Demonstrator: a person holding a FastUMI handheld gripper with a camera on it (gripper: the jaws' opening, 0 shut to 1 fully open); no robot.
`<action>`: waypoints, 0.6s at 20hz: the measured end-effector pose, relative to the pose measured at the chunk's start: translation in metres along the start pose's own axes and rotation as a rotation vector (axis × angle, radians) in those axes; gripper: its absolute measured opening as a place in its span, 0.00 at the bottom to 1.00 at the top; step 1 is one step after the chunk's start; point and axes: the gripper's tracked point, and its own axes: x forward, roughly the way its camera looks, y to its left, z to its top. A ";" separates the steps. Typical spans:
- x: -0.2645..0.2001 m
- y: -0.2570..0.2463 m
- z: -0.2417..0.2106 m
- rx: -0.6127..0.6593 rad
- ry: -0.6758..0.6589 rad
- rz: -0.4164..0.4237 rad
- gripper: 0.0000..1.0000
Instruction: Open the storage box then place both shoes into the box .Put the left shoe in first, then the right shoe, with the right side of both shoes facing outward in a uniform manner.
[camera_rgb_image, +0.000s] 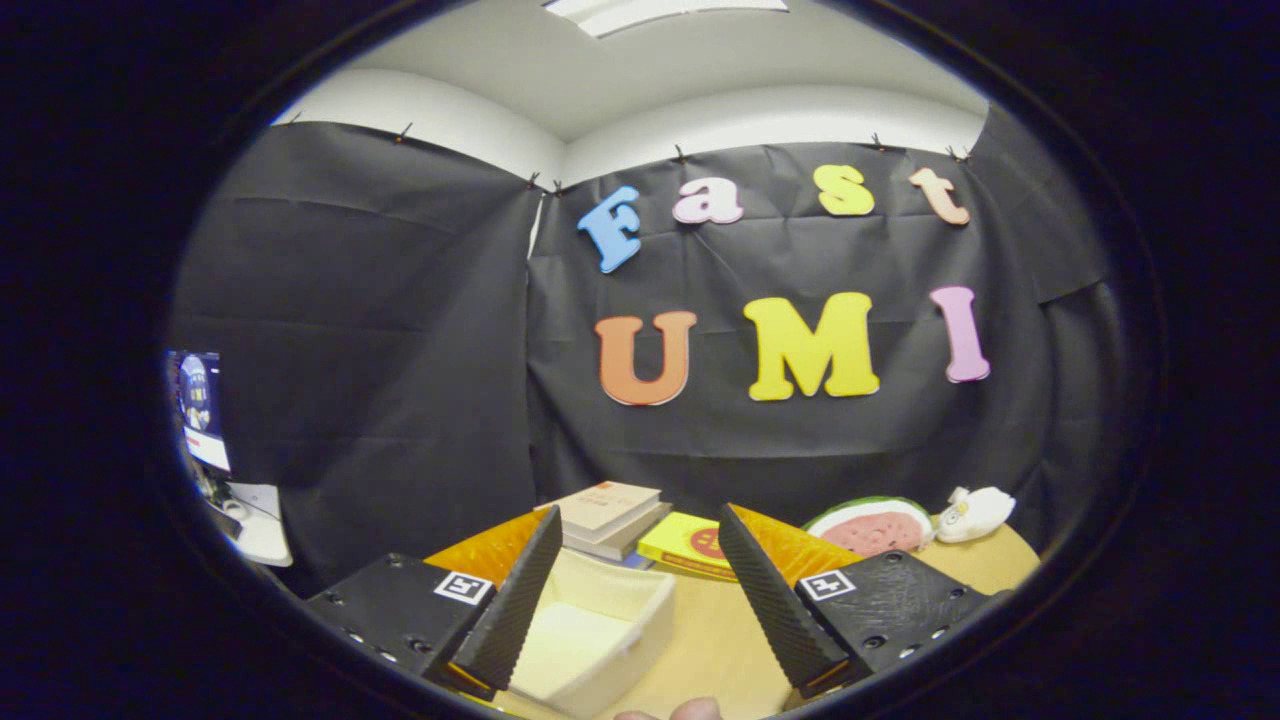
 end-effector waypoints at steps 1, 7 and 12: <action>-0.007 -0.020 -0.002 -0.005 0.004 -0.027 0.95; -0.031 -0.119 -0.039 0.009 0.058 -0.160 0.95; -0.040 -0.174 -0.115 0.072 0.269 -0.224 0.95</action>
